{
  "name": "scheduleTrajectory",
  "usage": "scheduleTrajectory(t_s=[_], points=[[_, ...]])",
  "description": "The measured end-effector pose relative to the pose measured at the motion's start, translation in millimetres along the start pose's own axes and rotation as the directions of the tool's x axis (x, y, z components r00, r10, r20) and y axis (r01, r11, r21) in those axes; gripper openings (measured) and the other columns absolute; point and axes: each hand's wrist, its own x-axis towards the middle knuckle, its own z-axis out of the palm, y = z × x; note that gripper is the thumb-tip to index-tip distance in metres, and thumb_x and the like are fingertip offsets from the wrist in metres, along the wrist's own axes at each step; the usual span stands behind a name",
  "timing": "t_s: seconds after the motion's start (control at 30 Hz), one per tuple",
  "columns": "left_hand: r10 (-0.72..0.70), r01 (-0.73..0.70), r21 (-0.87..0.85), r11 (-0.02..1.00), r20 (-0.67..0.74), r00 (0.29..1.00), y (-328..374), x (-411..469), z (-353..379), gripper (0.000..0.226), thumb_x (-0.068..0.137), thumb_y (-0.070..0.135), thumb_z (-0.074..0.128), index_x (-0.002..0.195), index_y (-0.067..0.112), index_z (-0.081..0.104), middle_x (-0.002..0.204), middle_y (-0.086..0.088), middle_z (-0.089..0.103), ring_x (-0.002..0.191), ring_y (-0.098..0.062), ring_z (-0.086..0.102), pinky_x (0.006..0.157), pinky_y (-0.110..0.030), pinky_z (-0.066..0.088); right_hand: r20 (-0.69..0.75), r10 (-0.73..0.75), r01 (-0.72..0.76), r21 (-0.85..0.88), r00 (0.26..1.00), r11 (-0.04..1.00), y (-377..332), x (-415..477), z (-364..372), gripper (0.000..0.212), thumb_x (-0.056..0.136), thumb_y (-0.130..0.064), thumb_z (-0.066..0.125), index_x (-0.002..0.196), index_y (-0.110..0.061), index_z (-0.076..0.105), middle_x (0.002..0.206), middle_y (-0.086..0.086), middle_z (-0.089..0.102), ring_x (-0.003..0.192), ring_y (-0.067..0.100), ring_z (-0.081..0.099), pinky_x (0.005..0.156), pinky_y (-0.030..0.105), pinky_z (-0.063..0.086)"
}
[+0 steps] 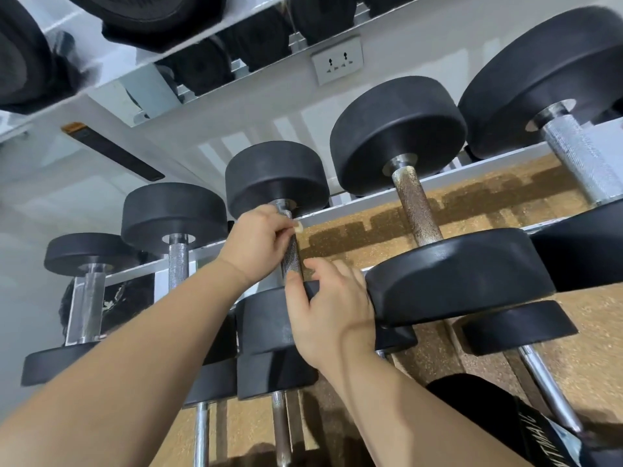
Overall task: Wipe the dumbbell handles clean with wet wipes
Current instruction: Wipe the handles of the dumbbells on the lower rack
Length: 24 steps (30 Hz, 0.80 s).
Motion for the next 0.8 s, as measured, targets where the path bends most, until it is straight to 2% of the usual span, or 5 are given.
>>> scheduleTrajectory(t_s=[0.2, 0.4, 0.5, 0.63, 0.8], points=[[0.027, 0.023, -0.298, 0.954, 0.163, 0.986, -2, -19, -8, 0.015, 0.085, 0.028, 0.073, 0.091, 0.018, 0.083, 0.076, 0.008, 0.069, 0.073, -0.005, 0.063, 0.07, -0.012, 0.045, 0.015, -0.007, 0.007, 0.011, 1.0, 1.0, 2, 0, 0, 0.052, 0.087, -0.063, 0.029, 0.115, -0.034, 0.061, 0.11, -0.009, 0.059, 0.11, 0.018, 0.046, 0.092, 0.036, 0.043], [0.031, -0.032, -0.012, 0.999, -0.066, 0.997, -10, 6, 2, 0.005, 0.082, 0.011, 0.08, 0.086, 0.013, 0.081, 0.072, -0.003, 0.064, 0.069, -0.024, 0.062, 0.067, -0.024, 0.045, 0.015, 0.011, -0.011, 0.034, 1.0, 0.999, 1, -1, -1, 0.045, 0.088, -0.06, 0.035, 0.111, -0.032, 0.062, 0.105, -0.008, 0.058, 0.108, 0.017, 0.045, 0.093, 0.037, 0.043], [-0.054, 0.042, -0.124, 0.991, -0.092, 0.994, -7, -3, 4, 0.007, 0.081, 0.01, 0.081, 0.087, 0.015, 0.081, 0.075, 0.0, 0.069, 0.072, -0.014, 0.061, 0.07, -0.022, 0.046, 0.025, 0.011, -0.012, 0.036, 1.0, 0.999, 2, -1, -1, 0.044, 0.089, -0.06, 0.037, 0.114, -0.033, 0.061, 0.107, -0.009, 0.058, 0.109, 0.016, 0.045, 0.095, 0.035, 0.041], [-0.086, 0.12, -0.317, 0.941, 0.12, 0.989, -12, -23, -1, 0.012, 0.082, 0.012, 0.083, 0.091, 0.019, 0.083, 0.078, 0.009, 0.072, 0.068, -0.007, 0.063, 0.065, -0.014, 0.045, 0.042, 0.007, -0.008, 0.032, 0.999, 0.999, 1, 0, -1, 0.047, 0.088, -0.061, 0.034, 0.115, -0.033, 0.06, 0.11, -0.01, 0.058, 0.111, 0.016, 0.044, 0.095, 0.035, 0.042], [-0.136, 0.119, -0.158, 0.98, -0.103, 0.985, -6, 0, 5, 0.011, 0.086, 0.012, 0.077, 0.094, 0.017, 0.082, 0.084, 0.004, 0.074, 0.081, -0.006, 0.066, 0.081, -0.02, 0.049, 0.003, 0.011, -0.011, 0.043, 1.0, 0.999, 1, 0, 0, 0.051, 0.085, -0.062, 0.033, 0.115, -0.032, 0.062, 0.106, -0.009, 0.058, 0.109, 0.017, 0.046, 0.095, 0.035, 0.042]])
